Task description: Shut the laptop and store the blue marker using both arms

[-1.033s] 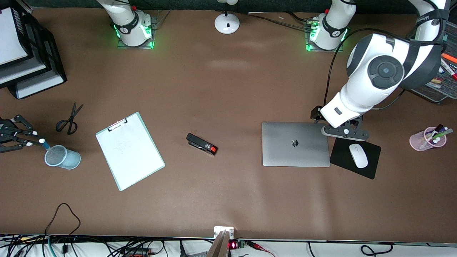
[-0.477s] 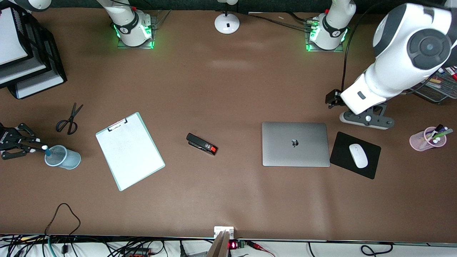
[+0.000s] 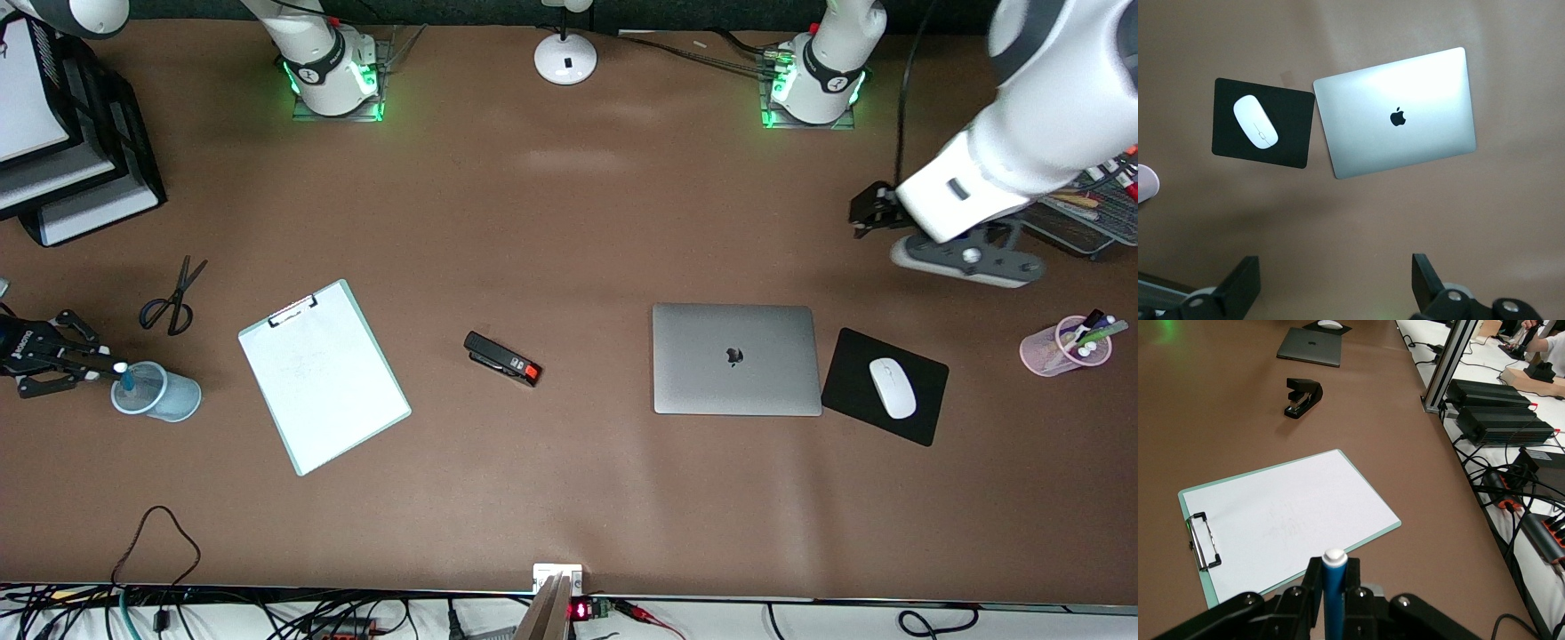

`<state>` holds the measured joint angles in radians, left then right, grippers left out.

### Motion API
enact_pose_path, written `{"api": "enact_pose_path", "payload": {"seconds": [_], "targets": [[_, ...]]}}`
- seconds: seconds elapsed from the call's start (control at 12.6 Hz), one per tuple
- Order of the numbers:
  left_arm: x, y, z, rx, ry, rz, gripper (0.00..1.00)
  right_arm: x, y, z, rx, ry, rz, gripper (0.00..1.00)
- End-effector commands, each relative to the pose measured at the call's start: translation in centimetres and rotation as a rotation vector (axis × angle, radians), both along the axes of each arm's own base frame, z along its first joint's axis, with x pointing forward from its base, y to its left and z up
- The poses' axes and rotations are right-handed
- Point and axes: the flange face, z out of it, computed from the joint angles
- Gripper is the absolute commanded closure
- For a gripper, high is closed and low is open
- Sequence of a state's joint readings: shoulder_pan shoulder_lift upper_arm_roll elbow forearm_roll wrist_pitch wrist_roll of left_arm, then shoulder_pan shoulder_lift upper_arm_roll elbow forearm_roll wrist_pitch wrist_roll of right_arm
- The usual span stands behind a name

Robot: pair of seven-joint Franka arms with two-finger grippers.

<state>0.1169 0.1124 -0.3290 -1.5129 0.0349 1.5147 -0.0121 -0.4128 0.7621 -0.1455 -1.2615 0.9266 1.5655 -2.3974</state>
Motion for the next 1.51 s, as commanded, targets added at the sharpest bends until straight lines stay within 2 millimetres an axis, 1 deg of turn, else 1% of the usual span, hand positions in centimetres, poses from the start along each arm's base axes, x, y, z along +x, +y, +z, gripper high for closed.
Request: {"api": "enact_pose_path", "payload": {"seconds": [0.0, 0.08, 0.16, 0.24, 0.32, 0.4, 0.48, 0.64, 0.79, 0.87, 1.19, 1.43], "targets": [[-1.6, 3.8, 1.5, -0.060, -0.001, 0.027, 0.00, 0.2, -0.7, -0.1, 0.016, -0.060, 0.027, 1.00], [-1.9, 5.5, 1.7, -0.061, -0.009, 0.052, 0.00, 0.1, -0.8, -0.3, 0.013, -0.059, 0.038, 1.00], [-2.9, 5.0, 2.2, -0.045, -0.024, 0.038, 0.00, -0.1, -0.9, -0.5, 0.012, -0.052, 0.040, 1.00], [-2.9, 5.5, 1.9, -0.041, -0.032, 0.059, 0.00, -0.2, -1.2, -0.8, 0.008, -0.052, 0.045, 1.00], [-2.6, 6.9, 0.9, -0.046, -0.066, 0.085, 0.00, -0.3, -1.2, -0.9, 0.006, -0.061, 0.052, 1.00], [-2.6, 7.4, 0.5, -0.050, -0.122, 0.093, 0.00, -0.3, -1.3, -1.0, 0.004, -0.067, 0.058, 1.00], [-2.5, 7.8, -0.5, -0.052, -0.172, 0.103, 0.00, -0.4, -1.4, -1.5, 0.003, -0.065, 0.062, 1.00], [-2.8, 8.4, -2.4, -0.046, -0.152, 0.110, 0.00, -0.7, -1.7, -2.3, -0.006, -0.049, 0.070, 1.00], [-3.3, 10.1, -2.7, -0.041, -0.114, 0.125, 0.00, -1.0, -2.2, -3.3, -0.006, -0.042, 0.068, 1.00], [-3.3, 10.3, -2.9, -0.040, -0.107, 0.128, 0.00, -1.2, -2.6, -3.5, -0.008, -0.053, 0.074, 1.00], [-3.3, 10.6, -2.8, 0.035, -0.098, 0.110, 0.00, -1.2, -2.6, -4.6, -0.007, -0.058, 0.079, 1.00], [-3.1, 10.8, -2.8, 0.043, -0.086, 0.114, 0.00, -1.0, -2.6, -5.1, -0.016, -0.057, 0.072, 1.00]]}}
